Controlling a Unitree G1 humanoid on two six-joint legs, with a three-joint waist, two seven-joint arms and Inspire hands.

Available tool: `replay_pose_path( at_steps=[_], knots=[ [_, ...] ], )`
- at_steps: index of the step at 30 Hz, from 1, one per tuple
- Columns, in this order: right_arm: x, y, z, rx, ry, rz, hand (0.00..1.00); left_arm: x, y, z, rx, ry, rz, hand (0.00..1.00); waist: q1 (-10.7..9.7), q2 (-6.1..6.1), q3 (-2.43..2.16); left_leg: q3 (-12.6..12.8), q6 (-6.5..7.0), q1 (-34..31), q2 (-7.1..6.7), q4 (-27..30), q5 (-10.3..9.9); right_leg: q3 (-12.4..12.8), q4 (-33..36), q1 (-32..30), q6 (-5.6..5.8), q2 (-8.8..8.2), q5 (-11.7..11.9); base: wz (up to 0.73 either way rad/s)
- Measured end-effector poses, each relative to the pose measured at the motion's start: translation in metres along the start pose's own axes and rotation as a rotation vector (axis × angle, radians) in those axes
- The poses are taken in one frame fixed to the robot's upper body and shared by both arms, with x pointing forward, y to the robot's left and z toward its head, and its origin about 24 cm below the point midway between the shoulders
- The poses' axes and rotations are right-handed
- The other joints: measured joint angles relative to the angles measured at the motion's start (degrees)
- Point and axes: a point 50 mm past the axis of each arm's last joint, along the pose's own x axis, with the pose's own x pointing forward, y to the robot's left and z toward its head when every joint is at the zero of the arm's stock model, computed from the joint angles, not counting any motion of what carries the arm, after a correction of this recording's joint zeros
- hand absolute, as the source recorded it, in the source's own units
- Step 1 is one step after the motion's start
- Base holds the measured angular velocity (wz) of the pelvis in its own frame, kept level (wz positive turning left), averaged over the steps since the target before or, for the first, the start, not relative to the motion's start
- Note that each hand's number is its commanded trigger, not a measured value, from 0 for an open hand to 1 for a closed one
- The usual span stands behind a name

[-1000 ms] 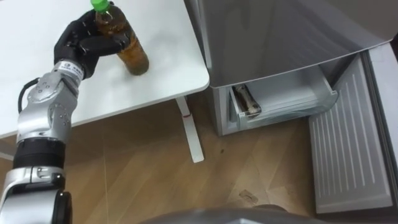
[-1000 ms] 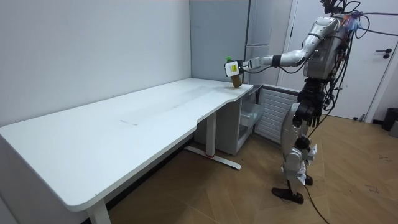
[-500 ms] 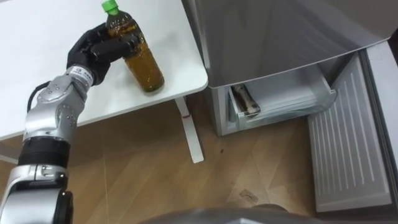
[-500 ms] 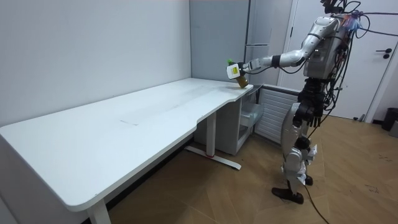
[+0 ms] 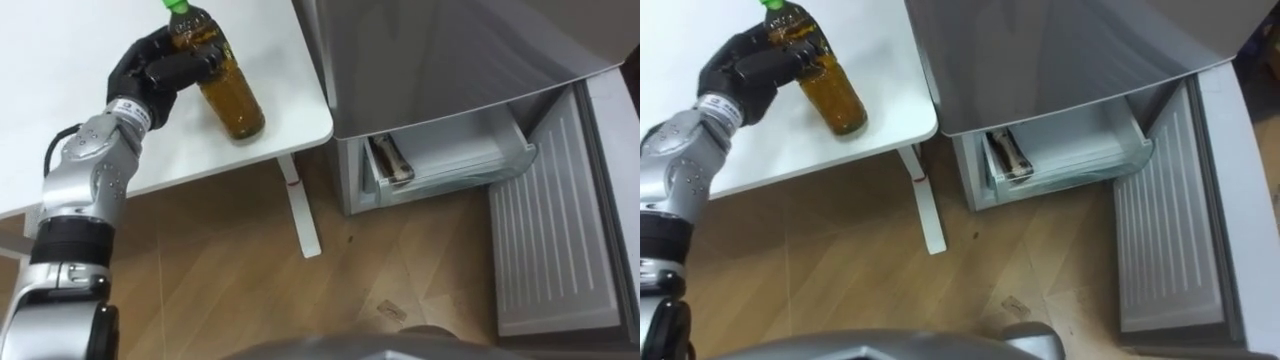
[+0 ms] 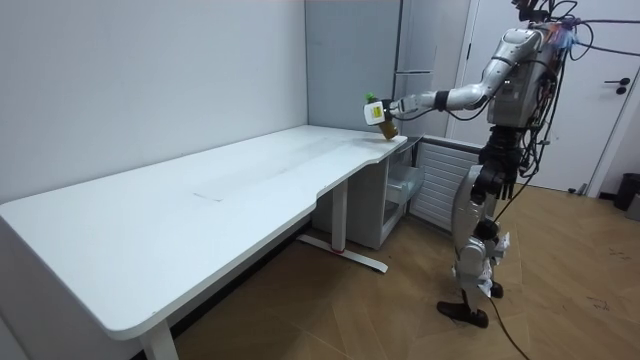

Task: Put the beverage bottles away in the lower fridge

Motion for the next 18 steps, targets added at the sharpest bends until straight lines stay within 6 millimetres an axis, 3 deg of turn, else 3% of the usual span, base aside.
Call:
replay_pose_path(
  at_steps=[5, 10, 14, 18],
  knots=[
    [-0.002, 0.011, 0.024, 0.122, -0.081, 0.048, 0.00, -0.003, -0.020, 0.013, 0.011, -0.079, -0.050, 1.00, 0.56, -0.25, -0.05, -0.13, 0.00, -0.50, 0.00, 0.05, 0.00, -0.33, -0.09, -0.27, 0.00, -0.02, 0.01, 0.01],
    [-0.004, 0.015, 0.039, 0.091, -0.156, 0.079, 0.00, -0.008, -0.053, 0.025, 0.027, -0.150, -0.196, 1.00, 1.88, -0.31, -0.11, -0.61, -0.02, -1.05, -0.01, 0.29, 0.02, -1.57, -0.51, -0.15, -0.14, -0.13, 0.11, 0.09],
    [-0.006, 0.017, 0.048, 0.050, -0.196, 0.093, 0.00, -0.010, -0.068, 0.020, -0.003, -0.157, -0.245, 1.00, 2.62, -0.42, -0.18, -0.61, -0.02, -1.04, -0.04, 0.29, 0.03, -1.74, -0.51, -0.16, -0.15, -0.15, 0.13, -0.01],
    [-0.015, 0.031, 0.074, 0.019, -0.324, 0.152, 0.00, -0.020, -0.076, 0.001, -0.033, -0.119, -0.277, 1.00, 3.51, -0.62, -0.30, -0.89, -0.03, -0.74, -0.02, 0.32, 0.03, -2.02, -0.62, -0.06, -0.15, -0.18, 0.13, -0.01]
  ],
)
